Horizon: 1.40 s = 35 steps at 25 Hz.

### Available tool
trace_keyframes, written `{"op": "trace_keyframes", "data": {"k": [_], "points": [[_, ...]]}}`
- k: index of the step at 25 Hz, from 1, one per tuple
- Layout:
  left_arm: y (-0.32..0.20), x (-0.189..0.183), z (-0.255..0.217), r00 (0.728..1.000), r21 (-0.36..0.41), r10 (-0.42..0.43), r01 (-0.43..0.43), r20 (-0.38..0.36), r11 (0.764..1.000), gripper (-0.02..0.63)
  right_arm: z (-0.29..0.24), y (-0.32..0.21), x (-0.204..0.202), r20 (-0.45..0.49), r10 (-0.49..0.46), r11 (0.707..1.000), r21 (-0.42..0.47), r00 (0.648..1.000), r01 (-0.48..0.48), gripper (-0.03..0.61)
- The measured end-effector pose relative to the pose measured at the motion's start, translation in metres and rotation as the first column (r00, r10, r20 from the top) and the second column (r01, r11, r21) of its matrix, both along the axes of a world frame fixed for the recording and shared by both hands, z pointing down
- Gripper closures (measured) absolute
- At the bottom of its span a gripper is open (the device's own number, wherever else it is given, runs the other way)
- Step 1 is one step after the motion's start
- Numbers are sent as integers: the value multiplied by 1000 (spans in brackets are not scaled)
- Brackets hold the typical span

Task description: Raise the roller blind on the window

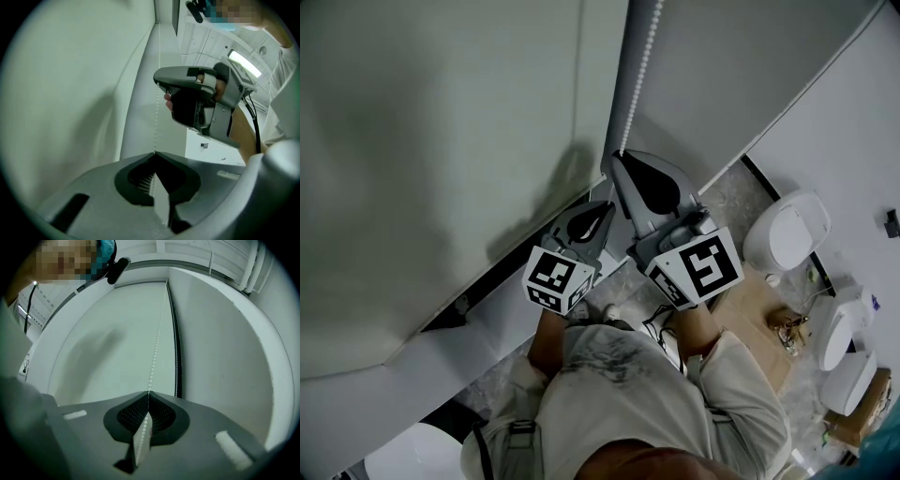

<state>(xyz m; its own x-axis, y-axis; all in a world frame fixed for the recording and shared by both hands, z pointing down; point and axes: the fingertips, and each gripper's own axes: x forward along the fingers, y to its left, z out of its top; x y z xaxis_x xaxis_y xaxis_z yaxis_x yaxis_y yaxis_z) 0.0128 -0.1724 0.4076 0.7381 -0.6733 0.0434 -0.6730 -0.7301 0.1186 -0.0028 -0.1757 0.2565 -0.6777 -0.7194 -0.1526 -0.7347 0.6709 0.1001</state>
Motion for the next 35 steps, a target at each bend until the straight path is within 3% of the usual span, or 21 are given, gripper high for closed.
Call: {"op": "trace_keyframes", "data": {"k": [12,35], "points": [[2,3,36,999,-53,-4,6,32,999,603,35,3,6,-7,30,999,-11,1000,-30,566],[-4,4,118,996,-183,-2,19,89,983,603,114,2,7,-41,39,989,-138,998,-44,566]]}}
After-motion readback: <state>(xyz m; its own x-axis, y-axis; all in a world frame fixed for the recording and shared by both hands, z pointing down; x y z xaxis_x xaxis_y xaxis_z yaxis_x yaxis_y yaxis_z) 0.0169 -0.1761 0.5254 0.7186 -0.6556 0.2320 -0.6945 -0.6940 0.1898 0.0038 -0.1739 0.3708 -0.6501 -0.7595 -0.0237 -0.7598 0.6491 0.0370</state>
